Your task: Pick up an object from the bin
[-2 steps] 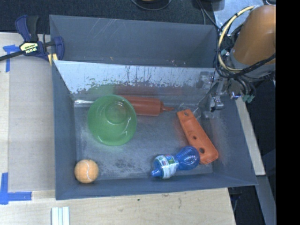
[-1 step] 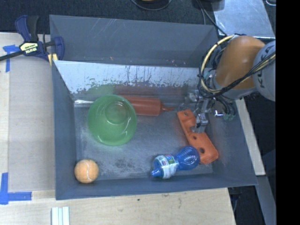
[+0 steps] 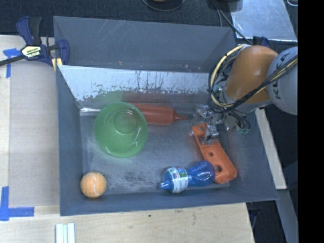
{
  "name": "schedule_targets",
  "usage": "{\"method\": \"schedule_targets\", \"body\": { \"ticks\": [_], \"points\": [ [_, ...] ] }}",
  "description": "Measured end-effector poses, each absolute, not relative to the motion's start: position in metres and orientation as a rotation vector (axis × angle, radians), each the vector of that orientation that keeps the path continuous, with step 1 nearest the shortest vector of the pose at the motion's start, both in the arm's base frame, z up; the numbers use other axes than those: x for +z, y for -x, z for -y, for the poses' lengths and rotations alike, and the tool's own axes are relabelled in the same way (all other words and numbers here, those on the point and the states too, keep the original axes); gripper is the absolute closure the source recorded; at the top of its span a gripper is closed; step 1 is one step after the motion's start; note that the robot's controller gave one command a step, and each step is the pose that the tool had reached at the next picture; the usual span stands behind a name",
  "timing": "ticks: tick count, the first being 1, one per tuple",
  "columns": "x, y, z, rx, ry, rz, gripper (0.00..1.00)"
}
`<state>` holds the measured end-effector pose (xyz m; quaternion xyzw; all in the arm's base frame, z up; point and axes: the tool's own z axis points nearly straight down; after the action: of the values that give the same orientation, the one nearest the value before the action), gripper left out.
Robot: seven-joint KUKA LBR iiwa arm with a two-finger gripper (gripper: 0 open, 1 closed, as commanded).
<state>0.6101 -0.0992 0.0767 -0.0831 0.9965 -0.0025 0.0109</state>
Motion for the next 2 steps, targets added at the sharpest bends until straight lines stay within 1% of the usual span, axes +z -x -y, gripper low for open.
{"method": "schedule_targets", "body": {
  "ticks": [1, 2],
  "points": [
    [0.077, -0.61, 0.099, -0.008, 0.26, -3.109, 1.0],
    [0.211, -0.606, 0.095, -0.008, 0.17, -3.111, 1.0]
  ]
}}
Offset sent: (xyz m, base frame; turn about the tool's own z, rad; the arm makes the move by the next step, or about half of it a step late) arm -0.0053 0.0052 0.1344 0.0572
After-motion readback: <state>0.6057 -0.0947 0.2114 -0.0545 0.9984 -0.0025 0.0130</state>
